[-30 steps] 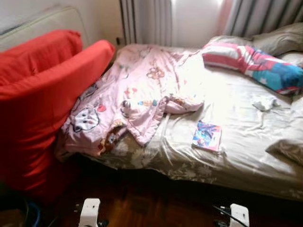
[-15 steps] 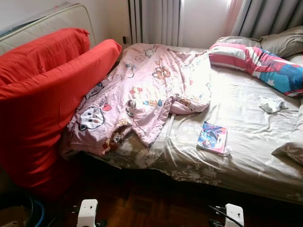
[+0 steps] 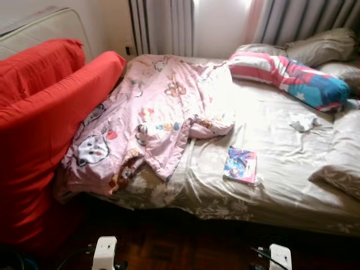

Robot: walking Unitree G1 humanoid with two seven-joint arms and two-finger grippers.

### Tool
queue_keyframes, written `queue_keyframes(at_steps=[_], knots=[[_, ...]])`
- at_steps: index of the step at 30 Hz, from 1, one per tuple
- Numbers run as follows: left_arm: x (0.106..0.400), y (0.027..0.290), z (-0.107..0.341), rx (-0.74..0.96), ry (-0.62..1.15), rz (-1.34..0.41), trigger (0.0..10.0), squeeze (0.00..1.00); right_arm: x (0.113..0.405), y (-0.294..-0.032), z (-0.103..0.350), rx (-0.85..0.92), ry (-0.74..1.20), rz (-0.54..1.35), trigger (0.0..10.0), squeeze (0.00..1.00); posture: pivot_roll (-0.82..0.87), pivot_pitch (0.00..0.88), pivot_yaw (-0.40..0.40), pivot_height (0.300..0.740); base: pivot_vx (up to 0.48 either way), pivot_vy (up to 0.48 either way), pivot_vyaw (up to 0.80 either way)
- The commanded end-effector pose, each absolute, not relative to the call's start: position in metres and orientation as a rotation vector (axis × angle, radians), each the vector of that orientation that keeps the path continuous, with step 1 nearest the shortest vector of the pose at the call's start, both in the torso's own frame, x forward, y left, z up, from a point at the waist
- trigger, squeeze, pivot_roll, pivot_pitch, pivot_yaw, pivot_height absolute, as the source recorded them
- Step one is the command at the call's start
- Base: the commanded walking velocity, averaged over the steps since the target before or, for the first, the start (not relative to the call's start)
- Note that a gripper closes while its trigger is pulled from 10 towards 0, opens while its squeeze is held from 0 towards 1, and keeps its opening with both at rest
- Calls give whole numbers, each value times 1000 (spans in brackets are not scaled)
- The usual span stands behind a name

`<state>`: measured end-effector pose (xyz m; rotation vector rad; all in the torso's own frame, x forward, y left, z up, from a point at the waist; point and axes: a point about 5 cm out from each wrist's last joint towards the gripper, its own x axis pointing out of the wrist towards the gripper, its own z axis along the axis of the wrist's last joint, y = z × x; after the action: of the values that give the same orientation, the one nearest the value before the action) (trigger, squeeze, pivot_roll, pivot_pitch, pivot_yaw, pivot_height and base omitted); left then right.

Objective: Clean up the room

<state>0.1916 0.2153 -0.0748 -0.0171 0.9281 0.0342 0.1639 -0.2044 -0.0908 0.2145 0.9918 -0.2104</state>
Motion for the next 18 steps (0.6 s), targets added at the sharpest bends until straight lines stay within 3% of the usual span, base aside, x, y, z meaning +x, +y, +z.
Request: queue_keyframes(at_steps=[1,13,18], knots=[[188,217,-76,-11,939,33,10000,0,167,-202,-90,216,981,-203,10000,0,-64,0,10,740,300,0,0],[188,217,-76,-15,936,33,10000,0,167,-202,-90,217,985,-205,10000,0,-62,0,7,740,311,0,0],[189,218,-76,-16,935,34,10000,0,167,-202,-90,222,989,-203,10000,0,-61,0,7,740,312,0,-796]])
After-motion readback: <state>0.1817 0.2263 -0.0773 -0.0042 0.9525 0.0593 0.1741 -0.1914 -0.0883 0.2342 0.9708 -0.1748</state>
